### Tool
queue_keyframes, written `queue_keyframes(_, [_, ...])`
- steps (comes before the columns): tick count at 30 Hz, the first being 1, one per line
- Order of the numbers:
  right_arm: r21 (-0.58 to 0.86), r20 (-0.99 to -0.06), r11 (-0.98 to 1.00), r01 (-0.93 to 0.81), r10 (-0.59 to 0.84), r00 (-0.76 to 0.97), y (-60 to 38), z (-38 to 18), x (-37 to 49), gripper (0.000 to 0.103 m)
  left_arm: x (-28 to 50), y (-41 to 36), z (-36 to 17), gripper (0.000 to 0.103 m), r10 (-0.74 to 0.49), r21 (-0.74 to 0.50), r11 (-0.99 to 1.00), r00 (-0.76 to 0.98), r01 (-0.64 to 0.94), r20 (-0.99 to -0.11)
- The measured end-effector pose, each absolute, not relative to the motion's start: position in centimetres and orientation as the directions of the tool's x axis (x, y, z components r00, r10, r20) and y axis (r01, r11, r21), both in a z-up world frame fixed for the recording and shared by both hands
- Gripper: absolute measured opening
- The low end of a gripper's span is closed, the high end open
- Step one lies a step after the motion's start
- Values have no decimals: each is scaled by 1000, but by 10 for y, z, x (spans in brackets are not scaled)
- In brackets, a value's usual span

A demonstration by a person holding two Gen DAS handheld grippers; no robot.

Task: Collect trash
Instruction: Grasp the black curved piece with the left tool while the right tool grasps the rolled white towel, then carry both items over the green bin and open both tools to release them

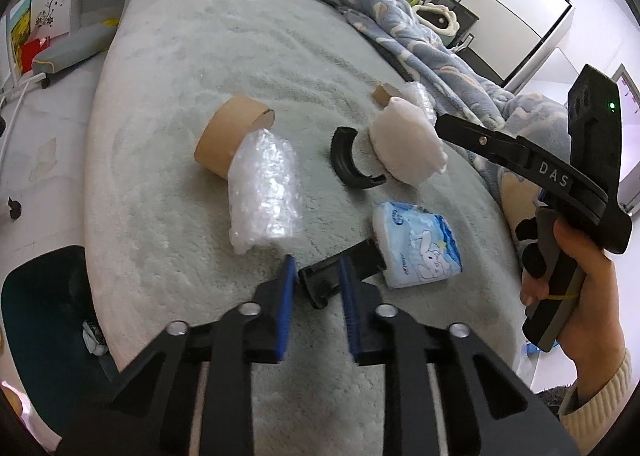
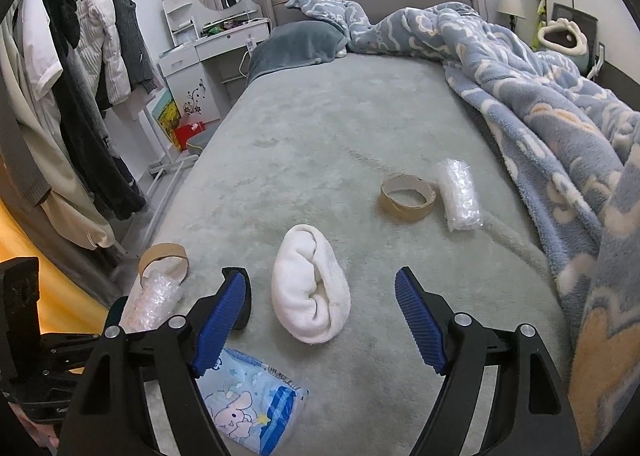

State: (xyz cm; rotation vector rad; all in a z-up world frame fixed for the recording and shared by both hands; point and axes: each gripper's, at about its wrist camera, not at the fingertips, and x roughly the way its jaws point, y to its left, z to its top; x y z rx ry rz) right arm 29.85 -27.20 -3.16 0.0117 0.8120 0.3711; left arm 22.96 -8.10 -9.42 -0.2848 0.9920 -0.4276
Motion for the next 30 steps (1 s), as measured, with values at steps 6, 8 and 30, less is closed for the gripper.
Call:
queue_keyframes(6, [166, -722, 937, -308, 329, 609, -266, -41, 309, 79, 230, -80, -94, 12, -449, -386, 894, 478, 229, -755])
queue_keyframes(8, [163, -731, 938, -306, 323, 601, -263, -44, 312, 79, 227, -83, -90, 12, -443, -365, 897, 487, 250, -753])
queue_keyframes(30, [80, -759, 945, -317, 264, 595, -225, -28, 320, 31, 209, -56, -41, 12, -412, -259, 910, 647, 322, -642])
